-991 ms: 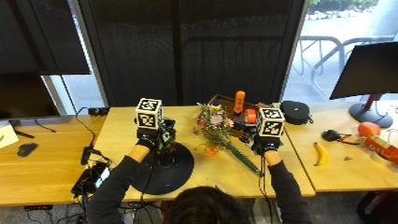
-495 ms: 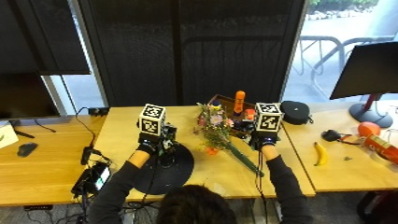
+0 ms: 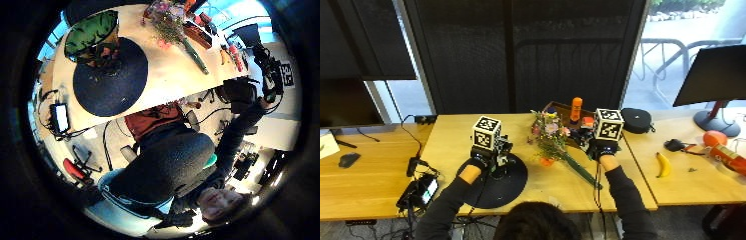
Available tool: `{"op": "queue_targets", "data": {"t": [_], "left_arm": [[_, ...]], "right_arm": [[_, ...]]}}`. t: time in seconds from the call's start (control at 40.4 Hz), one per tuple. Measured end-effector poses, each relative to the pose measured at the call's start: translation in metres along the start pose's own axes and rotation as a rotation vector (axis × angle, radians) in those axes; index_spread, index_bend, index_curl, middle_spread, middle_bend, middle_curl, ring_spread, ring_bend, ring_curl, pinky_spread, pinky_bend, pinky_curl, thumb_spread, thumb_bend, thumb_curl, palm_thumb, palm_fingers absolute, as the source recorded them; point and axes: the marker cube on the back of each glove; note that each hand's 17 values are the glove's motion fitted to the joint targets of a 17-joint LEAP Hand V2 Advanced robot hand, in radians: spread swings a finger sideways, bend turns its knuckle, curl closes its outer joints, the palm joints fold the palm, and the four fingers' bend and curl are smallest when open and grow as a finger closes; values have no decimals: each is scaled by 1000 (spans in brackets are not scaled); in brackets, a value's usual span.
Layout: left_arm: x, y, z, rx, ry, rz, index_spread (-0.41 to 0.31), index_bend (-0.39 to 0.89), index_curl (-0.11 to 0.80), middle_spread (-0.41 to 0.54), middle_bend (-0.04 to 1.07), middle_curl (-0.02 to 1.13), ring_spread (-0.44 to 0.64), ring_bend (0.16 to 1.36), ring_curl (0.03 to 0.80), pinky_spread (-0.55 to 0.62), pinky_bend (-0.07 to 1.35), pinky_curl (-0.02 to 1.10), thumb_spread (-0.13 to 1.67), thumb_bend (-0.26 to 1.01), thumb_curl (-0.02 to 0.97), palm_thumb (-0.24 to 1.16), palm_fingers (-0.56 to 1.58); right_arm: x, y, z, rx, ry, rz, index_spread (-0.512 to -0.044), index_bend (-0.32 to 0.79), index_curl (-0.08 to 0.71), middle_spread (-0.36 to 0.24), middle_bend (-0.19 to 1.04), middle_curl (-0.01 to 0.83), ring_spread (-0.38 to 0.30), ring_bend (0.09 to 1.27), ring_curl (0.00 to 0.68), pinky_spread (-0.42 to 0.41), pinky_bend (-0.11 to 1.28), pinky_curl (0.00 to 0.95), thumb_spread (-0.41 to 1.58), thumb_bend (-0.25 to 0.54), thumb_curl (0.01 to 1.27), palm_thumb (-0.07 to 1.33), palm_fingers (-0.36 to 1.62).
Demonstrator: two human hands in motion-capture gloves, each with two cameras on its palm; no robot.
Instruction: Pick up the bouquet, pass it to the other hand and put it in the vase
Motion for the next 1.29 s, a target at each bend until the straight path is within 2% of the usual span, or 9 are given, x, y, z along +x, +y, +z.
{"op": "queue_targets", "data": {"t": [0.099,0.198,0.297,0.347,0.52,0.669,0.867,1.016,1.288], "left_arm": [[3,1,0,1,14,22,-80,141,278,248,151,170,388,526,232,444,430,291,746,-66,225,-62,-75],[7,3,1,-9,34,55,-89,142,276,261,152,172,406,524,232,453,426,295,740,-69,232,-67,-89],[8,1,6,-35,43,67,-92,143,275,269,152,173,418,520,232,459,424,298,737,-72,240,-71,-91],[9,0,7,-31,47,70,-93,141,275,271,153,174,422,520,233,461,423,300,736,-72,242,-71,-92],[11,-4,11,-16,55,66,-89,136,271,277,151,176,430,527,236,466,418,305,734,-71,249,-69,-90],[14,-9,9,26,54,67,-87,103,251,277,160,181,430,539,241,466,438,315,733,-69,254,-65,-104],[19,-13,3,41,59,72,-93,96,224,268,181,203,428,549,245,469,439,318,733,-70,260,-66,-99],[22,-16,5,66,47,67,-89,100,211,266,183,216,427,548,246,468,442,322,733,-68,266,-63,-95],[21,-11,0,115,45,56,-89,89,181,238,215,258,402,567,254,451,442,325,753,-56,278,-43,-63]], "right_arm": [[-10,-7,-6,-3,-6,-1,-351,100,138,-101,283,314,29,522,276,136,578,327,1148,-46,168,45,380],[-19,-6,-12,-25,17,-21,-349,94,141,-56,294,327,35,525,285,153,586,337,1149,-36,168,5,389],[-24,-4,-10,-85,59,-43,-349,96,145,-41,289,334,38,527,292,163,591,344,1140,-27,176,-6,384],[-24,-1,-8,-103,76,-42,-352,74,139,-33,265,331,43,520,294,173,614,353,1105,-33,182,-16,318],[-15,-7,2,-73,87,-53,-355,81,131,-14,263,340,48,515,294,184,639,359,1045,-34,199,-18,297],[1,-21,16,-49,27,-58,-350,70,125,-9,292,353,37,556,300,188,634,352,984,-15,234,43,377],[39,-56,49,-31,-55,37,-287,100,137,-30,345,376,-13,604,319,185,572,337,978,4,273,155,514],[57,-71,77,18,-83,98,-251,86,151,-46,317,378,-64,618,335,168,589,348,993,15,301,266,587],[67,-90,133,-48,-71,186,-215,67,142,-56,264,384,-117,636,359,121,645,369,1008,-11,332,379,578]]}}
